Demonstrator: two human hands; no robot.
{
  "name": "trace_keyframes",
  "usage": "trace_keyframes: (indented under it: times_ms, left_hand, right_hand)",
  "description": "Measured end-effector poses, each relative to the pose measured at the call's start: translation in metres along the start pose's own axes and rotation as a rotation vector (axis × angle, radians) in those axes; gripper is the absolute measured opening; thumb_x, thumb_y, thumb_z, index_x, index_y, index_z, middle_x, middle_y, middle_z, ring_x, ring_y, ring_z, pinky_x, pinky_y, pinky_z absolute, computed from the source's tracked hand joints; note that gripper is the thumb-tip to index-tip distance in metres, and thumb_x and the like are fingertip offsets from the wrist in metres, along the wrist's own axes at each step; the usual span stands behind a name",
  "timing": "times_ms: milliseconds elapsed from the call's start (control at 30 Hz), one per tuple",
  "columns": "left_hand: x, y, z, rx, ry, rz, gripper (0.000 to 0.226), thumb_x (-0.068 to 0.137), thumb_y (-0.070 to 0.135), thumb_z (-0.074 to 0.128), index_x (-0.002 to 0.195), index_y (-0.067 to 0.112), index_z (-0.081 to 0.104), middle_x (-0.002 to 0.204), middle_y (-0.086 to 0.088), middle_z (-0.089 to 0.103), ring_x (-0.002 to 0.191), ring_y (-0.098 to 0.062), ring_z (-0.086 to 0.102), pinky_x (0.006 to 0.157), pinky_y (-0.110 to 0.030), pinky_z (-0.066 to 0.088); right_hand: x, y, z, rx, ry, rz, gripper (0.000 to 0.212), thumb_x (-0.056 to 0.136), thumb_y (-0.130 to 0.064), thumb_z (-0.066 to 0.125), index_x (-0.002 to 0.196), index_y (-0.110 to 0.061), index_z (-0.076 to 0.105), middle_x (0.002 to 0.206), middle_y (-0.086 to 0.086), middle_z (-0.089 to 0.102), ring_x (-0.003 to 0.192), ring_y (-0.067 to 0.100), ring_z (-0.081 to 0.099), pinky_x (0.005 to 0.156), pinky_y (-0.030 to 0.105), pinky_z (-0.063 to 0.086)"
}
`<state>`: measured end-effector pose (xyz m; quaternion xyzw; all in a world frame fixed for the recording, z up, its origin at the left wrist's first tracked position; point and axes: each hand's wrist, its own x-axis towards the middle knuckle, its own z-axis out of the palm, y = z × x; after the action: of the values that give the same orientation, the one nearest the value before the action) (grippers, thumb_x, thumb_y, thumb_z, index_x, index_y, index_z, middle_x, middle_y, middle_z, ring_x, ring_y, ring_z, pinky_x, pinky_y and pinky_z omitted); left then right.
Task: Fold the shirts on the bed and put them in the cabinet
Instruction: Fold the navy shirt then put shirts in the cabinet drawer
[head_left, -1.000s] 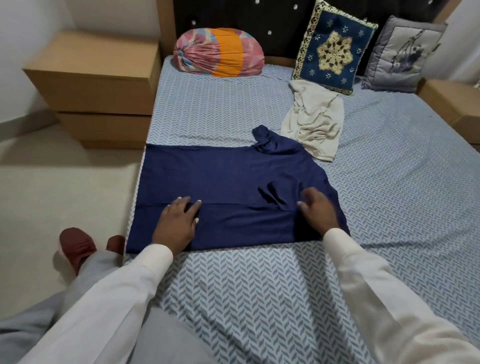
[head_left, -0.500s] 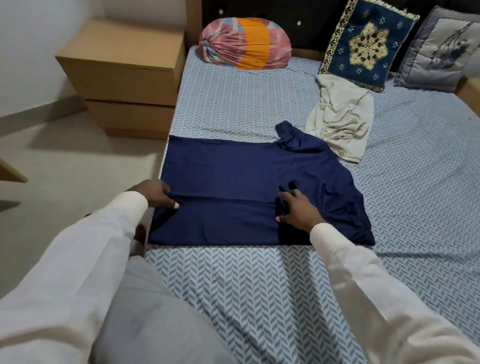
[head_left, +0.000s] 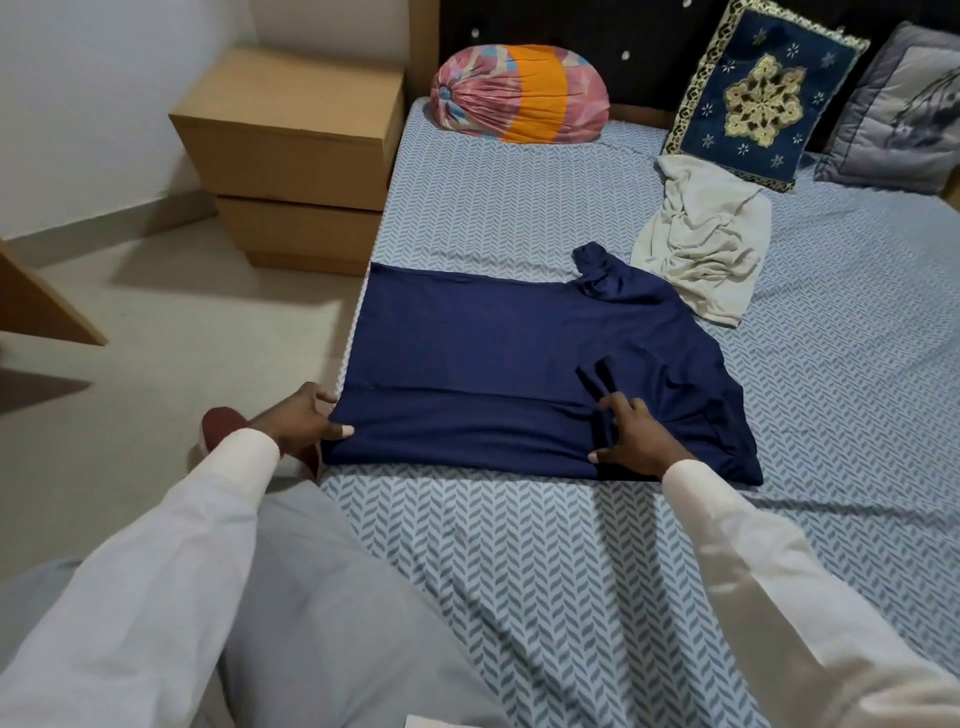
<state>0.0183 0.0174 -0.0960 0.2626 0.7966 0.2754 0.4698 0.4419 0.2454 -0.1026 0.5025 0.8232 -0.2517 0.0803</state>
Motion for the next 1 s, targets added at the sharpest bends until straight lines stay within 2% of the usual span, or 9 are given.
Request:
trace_keyframes:
  times_ms: [133, 300, 400, 467, 533, 633, 767, 933, 1000]
  left_hand:
    - [-0.006, -0.017, -0.001, 0.075, -0.001, 0.015, 0.051, 0.081, 0.016, 0.081, 0.118, 0.013, 0.047, 0.097, -0.010, 0.068, 0.076, -0.018, 0.062, 0.063, -0.029, 0.047]
    - [-0.007, -0.024, 0.003, 0.198, 0.083, 0.056, 0.054, 0.076, 0.026, 0.085, 0.114, 0.018, 0.047, 0.095, -0.011, 0.069, 0.082, -0.025, 0.064, 0.078, -0.035, 0.050]
    - [-0.011, -0.014, 0.005, 0.431, 0.175, 0.049, 0.066, 0.072, 0.039, 0.084, 0.121, 0.024, 0.043, 0.106, -0.012, 0.067, 0.094, -0.031, 0.063, 0.087, -0.042, 0.052]
    - [-0.017, -0.003, 0.016, 0.677, 0.312, 0.115, 0.072, 0.077, 0.042, 0.077, 0.135, 0.021, 0.040, 0.119, -0.014, 0.060, 0.108, -0.037, 0.057, 0.091, -0.043, 0.049]
    - [-0.024, 0.013, 0.038, 0.692, 0.426, 0.308, 0.061, 0.085, 0.037, 0.069, 0.137, 0.016, 0.044, 0.126, -0.016, 0.054, 0.115, -0.038, 0.052, 0.093, -0.044, 0.045]
    - [-0.024, 0.028, 0.081, 0.680, 0.311, 0.552, 0.051, 0.094, 0.041, 0.054, 0.140, 0.021, 0.048, 0.138, -0.010, 0.050, 0.126, -0.033, 0.047, 0.103, -0.042, 0.041]
    - [-0.010, 0.031, 0.120, 0.928, 0.170, 0.404, 0.067, 0.098, 0.062, 0.029, 0.156, 0.030, 0.021, 0.164, -0.006, 0.017, 0.150, -0.029, 0.015, 0.118, -0.048, 0.017]
    - [0.014, 0.052, 0.115, 1.090, 0.451, 0.440, 0.056, 0.099, 0.055, 0.033, 0.141, 0.020, 0.046, 0.136, -0.010, 0.049, 0.118, -0.033, 0.047, 0.096, -0.047, 0.034]
    - [0.037, 0.071, 0.103, 1.107, 0.469, 0.453, 0.046, 0.098, 0.048, 0.039, 0.132, 0.018, 0.051, 0.127, -0.009, 0.054, 0.112, -0.032, 0.049, 0.093, -0.045, 0.035]
  right_hand:
    - [-0.011, 0.015, 0.002, -0.008, -0.080, -0.010, 0.051, 0.077, -0.032, 0.085, 0.110, -0.024, 0.047, 0.101, 0.005, 0.056, 0.087, 0.024, 0.058, 0.075, 0.034, 0.046]
    - [-0.017, 0.010, -0.009, -0.075, -0.152, -0.002, 0.044, 0.077, -0.027, 0.084, 0.107, -0.024, 0.051, 0.095, 0.000, 0.061, 0.087, 0.021, 0.059, 0.072, 0.031, 0.045]
    - [-0.017, -0.006, -0.008, -0.024, -0.045, -0.034, 0.031, 0.080, -0.026, 0.081, 0.101, -0.022, 0.059, 0.092, -0.003, 0.063, 0.087, 0.022, 0.062, 0.072, 0.031, 0.047]
    - [-0.017, -0.016, -0.002, -0.094, -0.123, -0.046, 0.027, 0.080, -0.025, 0.078, 0.097, -0.024, 0.058, 0.094, -0.004, 0.063, 0.088, 0.021, 0.061, 0.073, 0.030, 0.047]
    - [-0.019, -0.024, 0.002, -0.256, -0.250, -0.022, 0.013, 0.084, -0.023, 0.070, 0.095, -0.021, 0.062, 0.097, -0.001, 0.064, 0.088, 0.021, 0.060, 0.074, 0.029, 0.046]
    - [-0.016, -0.033, -0.004, -0.339, -0.291, 0.094, 0.008, 0.084, -0.026, 0.063, 0.077, -0.023, 0.064, 0.086, 0.002, 0.070, 0.077, 0.020, 0.063, 0.076, 0.030, 0.054]
    - [0.008, -0.047, -0.002, -0.138, -0.083, 0.065, 0.018, 0.086, -0.039, 0.065, 0.086, -0.021, 0.062, 0.094, 0.001, 0.068, 0.087, 0.022, 0.061, 0.076, 0.032, 0.050]
    - [0.054, -0.059, -0.010, -0.096, -0.039, 0.109, 0.020, 0.084, -0.038, 0.064, 0.076, -0.021, 0.055, 0.091, 0.004, 0.065, 0.087, 0.028, 0.062, 0.074, 0.033, 0.047]
    - [0.080, -0.063, -0.022, -0.051, 0.021, 0.124, 0.018, 0.082, -0.036, 0.065, 0.075, -0.021, 0.057, 0.091, 0.003, 0.067, 0.088, 0.027, 0.063, 0.075, 0.032, 0.050]
